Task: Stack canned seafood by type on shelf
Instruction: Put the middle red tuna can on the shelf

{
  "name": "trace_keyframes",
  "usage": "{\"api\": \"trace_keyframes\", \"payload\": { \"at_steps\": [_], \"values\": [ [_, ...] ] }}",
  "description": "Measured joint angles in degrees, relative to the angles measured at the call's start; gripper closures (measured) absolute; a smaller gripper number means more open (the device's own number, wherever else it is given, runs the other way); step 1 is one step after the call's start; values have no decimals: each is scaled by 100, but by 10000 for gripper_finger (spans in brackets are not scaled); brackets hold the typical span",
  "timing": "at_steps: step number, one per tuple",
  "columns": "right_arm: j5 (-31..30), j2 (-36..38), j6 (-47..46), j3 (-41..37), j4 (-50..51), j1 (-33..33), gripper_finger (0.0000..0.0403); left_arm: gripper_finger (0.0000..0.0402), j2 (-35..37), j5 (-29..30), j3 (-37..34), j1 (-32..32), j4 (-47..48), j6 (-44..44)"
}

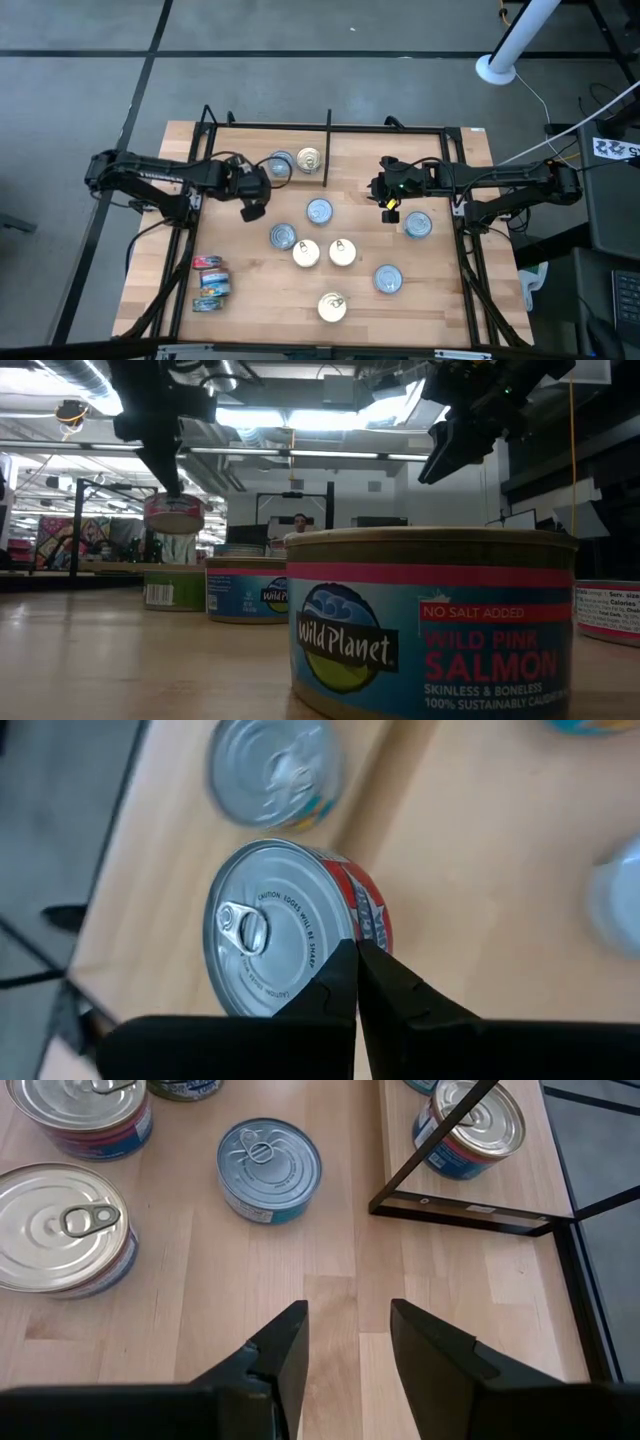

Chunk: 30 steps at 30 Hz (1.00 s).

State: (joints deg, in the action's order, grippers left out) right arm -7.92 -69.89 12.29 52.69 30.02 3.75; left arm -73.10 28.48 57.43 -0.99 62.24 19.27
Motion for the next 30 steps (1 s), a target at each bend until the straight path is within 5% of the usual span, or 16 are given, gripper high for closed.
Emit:
{"api": "trace_keyframes", "payload": {
  "at_steps": [15, 30],
  "values": [
    [0, 0, 0, 0, -4, 1, 260, 401, -234, 182, -306, -1290, -519, -837],
    [0, 0, 0, 0, -4, -1, 260, 402, -864, 73, -367, -1601, -1184, -1215]
  ]
}}
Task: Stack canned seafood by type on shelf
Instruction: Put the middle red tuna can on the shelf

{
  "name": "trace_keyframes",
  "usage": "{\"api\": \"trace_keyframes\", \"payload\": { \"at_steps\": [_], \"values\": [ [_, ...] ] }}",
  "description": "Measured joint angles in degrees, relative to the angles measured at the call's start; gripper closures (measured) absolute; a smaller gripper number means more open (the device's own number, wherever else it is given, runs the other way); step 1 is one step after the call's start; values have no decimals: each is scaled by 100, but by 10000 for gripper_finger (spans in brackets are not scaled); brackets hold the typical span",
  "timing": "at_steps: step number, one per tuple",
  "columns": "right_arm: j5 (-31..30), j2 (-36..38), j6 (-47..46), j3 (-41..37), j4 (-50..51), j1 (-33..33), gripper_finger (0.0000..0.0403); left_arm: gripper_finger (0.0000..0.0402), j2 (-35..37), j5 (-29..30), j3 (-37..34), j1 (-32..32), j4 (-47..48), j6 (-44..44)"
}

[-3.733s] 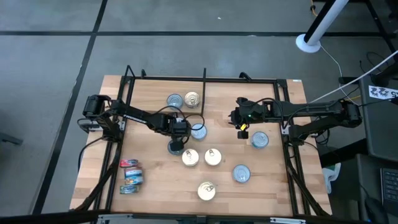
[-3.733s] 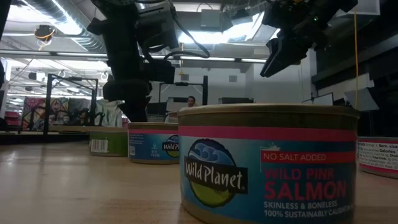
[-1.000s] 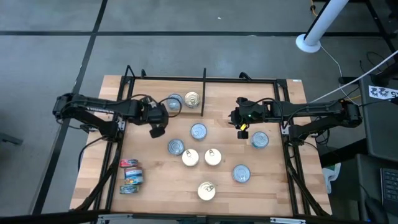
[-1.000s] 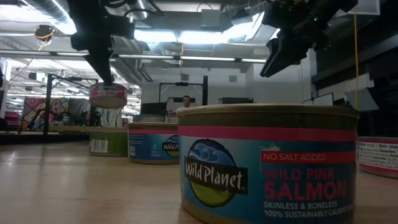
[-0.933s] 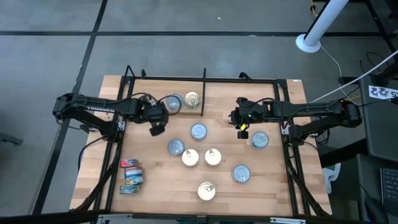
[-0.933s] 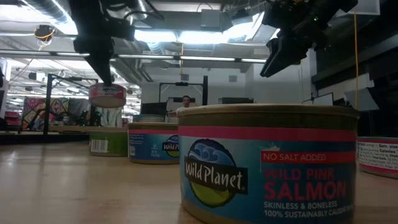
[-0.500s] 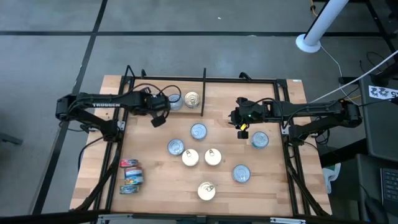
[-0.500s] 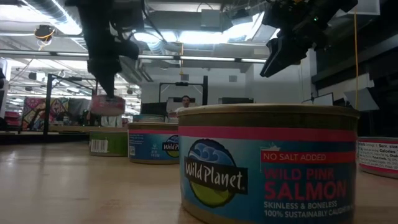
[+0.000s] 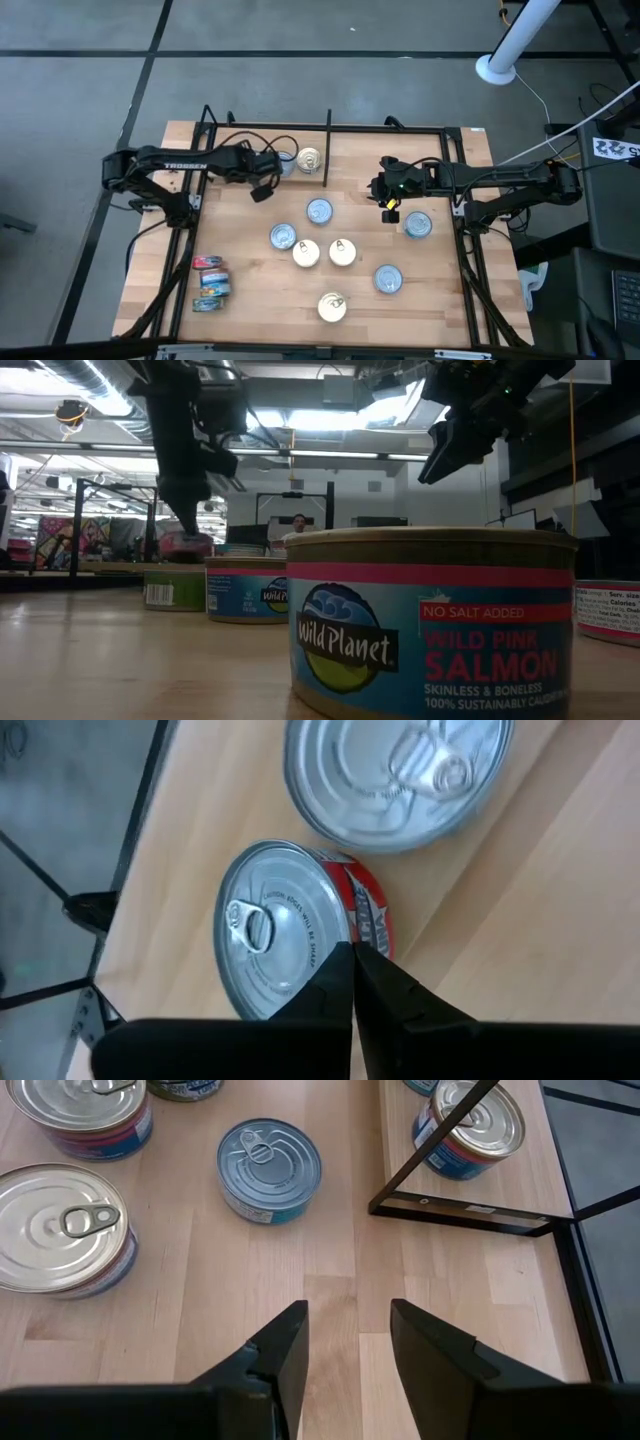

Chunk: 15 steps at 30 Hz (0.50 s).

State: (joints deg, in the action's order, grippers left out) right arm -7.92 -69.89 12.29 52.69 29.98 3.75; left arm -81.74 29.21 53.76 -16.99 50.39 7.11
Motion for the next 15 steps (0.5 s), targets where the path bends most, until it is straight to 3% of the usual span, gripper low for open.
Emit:
{"api": "trace_keyframes", "payload": {
  "at_steps": [15],
  "values": [
    [0, 0, 0, 0, -17, 2, 260, 402, -437, 4, 0, -5, -543, -446]
  ]
}}
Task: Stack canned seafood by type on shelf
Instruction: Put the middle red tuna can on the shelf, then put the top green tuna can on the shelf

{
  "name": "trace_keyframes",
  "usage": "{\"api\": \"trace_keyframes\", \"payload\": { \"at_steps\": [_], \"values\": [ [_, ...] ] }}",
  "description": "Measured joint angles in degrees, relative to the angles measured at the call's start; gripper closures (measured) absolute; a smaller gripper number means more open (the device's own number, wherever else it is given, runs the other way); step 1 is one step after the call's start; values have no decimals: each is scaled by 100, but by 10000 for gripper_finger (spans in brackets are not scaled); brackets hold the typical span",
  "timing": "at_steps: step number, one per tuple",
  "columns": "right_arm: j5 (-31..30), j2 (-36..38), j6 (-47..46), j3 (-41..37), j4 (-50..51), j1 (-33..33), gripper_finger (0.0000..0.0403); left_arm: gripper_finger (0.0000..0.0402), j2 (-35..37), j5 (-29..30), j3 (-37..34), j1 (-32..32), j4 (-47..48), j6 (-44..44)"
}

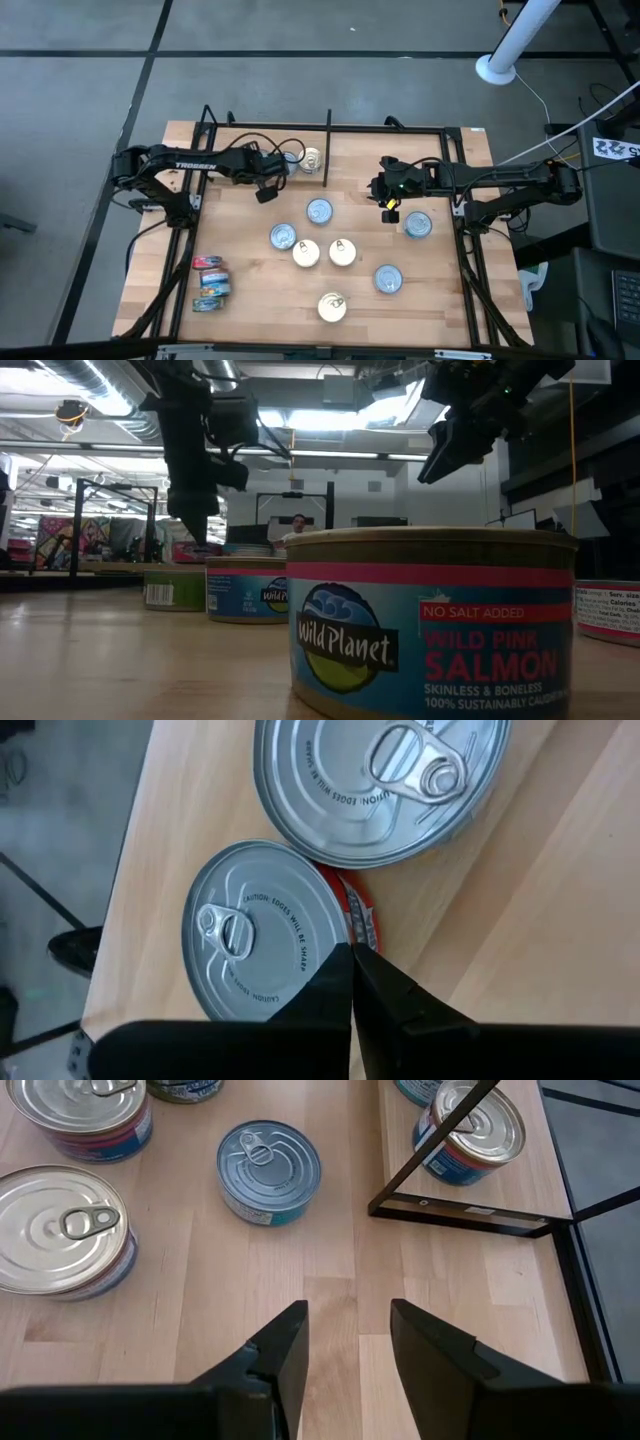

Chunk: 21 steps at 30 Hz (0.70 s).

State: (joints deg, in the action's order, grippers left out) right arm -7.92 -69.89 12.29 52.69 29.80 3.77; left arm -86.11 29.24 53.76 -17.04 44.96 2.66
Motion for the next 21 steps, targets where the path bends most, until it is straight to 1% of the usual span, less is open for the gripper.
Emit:
{"api": "trace_keyframes", "payload": {
  "at_steps": [4, 7, 11, 16, 18, 21],
  "values": [
    [0, -2, 0, 0, 2, -2, 260, 396, -8, -1, -2, -40, -20, -129],
    [0, -2, 0, 0, 2, 0, 260, 379, -8, 0, -2, -63, -24, -84],
    [0, -2, 0, 0, 4, -1, 260, 333, -8, 0, -1, -91, -25, 173],
    [0, -2, 0, 0, 7, 1, 260, 268, 44, 0, -1, -58, -21, 136],
    [0, -2, 0, 0, 7, -2, 260, 251, 83, -1, 66, -11, 127, 133],
    [0, -2, 0, 0, 9, 0, 260, 237, 85, -5, 346, 90, 505, 200]
  ]
}}
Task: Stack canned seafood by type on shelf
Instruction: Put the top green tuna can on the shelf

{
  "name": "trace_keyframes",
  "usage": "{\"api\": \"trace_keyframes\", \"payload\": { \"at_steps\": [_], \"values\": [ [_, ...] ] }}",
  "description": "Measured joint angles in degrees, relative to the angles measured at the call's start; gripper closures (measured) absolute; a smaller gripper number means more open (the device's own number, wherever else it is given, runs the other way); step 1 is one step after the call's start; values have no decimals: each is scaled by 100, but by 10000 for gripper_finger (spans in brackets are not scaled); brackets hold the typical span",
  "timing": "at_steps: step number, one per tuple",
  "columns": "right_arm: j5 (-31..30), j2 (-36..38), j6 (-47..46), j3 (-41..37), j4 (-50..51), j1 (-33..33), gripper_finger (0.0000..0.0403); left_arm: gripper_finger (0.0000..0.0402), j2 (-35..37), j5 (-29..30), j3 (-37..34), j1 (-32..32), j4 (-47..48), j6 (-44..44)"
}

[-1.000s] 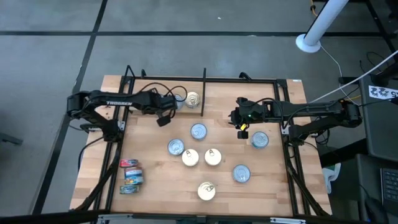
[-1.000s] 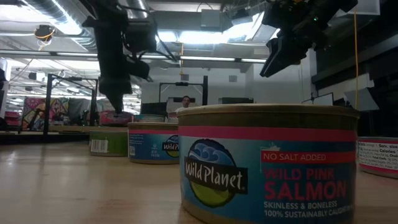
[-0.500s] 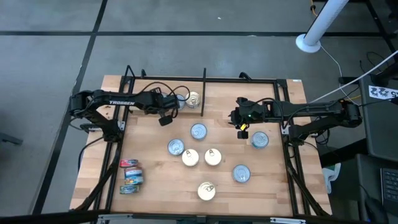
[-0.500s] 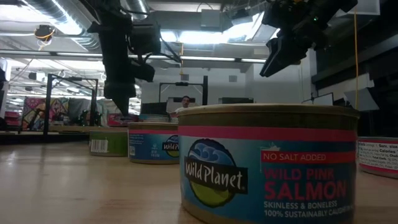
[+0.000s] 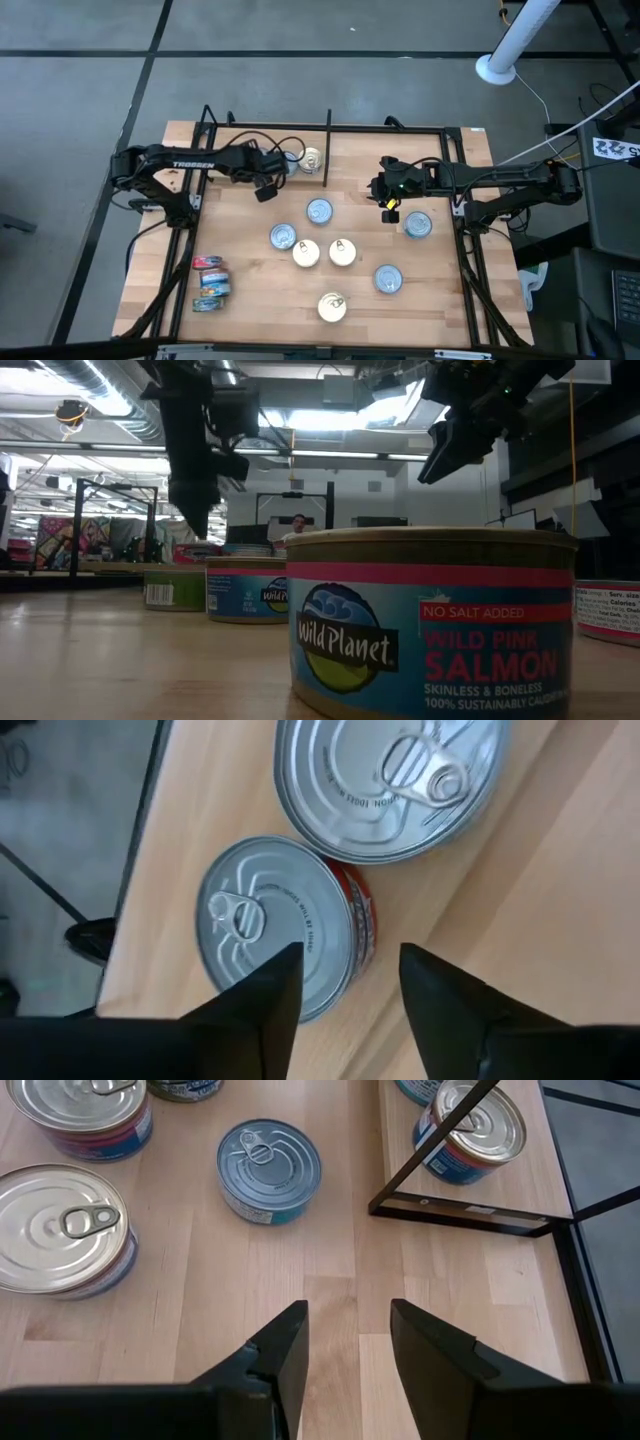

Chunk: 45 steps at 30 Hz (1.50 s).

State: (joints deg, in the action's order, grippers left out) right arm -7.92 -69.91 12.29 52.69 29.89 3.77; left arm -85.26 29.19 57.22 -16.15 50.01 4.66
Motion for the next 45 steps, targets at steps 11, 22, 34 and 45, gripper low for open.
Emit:
{"api": "trace_keyframes", "payload": {
  "at_steps": [11, 22, 34, 45],
  "values": [
    [-4, 0, 0, 0, 26, -1, 260, 234, 8, -1151, 999, 699, 977, 759],
    [-7, 0, 0, 0, 28, -2, 260, 260, -44, -2660, 1122, 2127, 435, 1834],
    [-2, 0, -50, 0, 24, -1, 260, 263, -86, -2521, 559, 3437, -664, 1906],
    [0, 0, -68, 0, 26, -2, 260, 263, -86, -1978, 30, 3611, -750, 1888]
  ]
}}
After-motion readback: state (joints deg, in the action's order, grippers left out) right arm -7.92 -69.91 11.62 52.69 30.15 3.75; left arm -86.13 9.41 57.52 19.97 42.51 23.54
